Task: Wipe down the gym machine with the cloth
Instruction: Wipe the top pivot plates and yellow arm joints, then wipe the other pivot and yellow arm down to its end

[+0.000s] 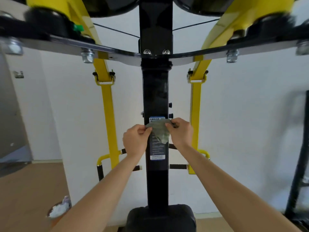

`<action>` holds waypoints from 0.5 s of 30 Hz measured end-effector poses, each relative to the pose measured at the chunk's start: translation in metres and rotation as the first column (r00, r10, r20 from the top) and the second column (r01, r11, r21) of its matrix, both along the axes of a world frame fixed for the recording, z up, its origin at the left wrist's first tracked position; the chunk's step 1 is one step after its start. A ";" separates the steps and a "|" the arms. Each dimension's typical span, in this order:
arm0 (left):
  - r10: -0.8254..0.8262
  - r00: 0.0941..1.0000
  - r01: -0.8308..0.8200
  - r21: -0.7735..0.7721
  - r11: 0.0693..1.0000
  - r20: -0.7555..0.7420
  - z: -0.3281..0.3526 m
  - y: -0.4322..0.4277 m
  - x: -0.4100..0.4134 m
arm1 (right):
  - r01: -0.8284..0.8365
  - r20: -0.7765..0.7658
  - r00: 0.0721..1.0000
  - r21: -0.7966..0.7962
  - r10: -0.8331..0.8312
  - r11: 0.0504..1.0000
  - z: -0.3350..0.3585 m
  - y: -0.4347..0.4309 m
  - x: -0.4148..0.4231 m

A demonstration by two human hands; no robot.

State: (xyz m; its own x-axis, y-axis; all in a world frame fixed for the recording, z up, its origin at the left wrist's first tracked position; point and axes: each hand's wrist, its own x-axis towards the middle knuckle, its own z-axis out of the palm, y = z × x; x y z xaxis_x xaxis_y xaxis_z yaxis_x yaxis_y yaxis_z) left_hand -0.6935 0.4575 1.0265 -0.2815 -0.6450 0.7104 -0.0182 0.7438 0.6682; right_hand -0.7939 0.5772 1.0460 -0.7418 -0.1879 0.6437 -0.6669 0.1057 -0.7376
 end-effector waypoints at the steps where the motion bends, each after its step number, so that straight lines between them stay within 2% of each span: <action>1: -0.040 0.999 0.040 -0.017 0.999 -0.010 0.012 0.004 0.006 | -0.013 -0.010 1.000 -0.031 0.013 0.999 0.008 0.005 0.005; 6: -0.216 0.969 0.204 -0.101 0.974 -0.120 0.048 0.037 0.042 | -0.080 -0.056 0.996 -0.187 0.071 0.979 0.024 0.046 0.033; 9: -0.292 0.944 0.257 -0.211 0.943 -0.156 0.067 0.061 0.060 | -0.080 -0.134 0.990 -0.268 0.045 0.960 0.038 0.074 0.052; 12: -0.358 0.910 0.284 -0.315 0.906 -0.209 0.092 0.086 0.071 | -0.041 -0.294 0.953 -0.348 -0.068 0.937 0.061 0.102 0.070; 15: -0.407 0.881 0.271 -0.446 0.853 -0.243 0.122 0.109 0.077 | 0.029 -0.464 0.852 -0.420 -0.242 0.907 0.088 0.131 0.087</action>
State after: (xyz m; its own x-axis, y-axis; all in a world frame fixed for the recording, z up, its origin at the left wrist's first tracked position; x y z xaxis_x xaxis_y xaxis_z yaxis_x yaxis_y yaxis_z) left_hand -0.6163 0.5662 1.1487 -0.1468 -0.2036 0.9680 0.4452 0.8603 0.2485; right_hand -0.7067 0.7084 1.1338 -0.3010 0.2308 0.9253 -0.9507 0.0033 -0.3101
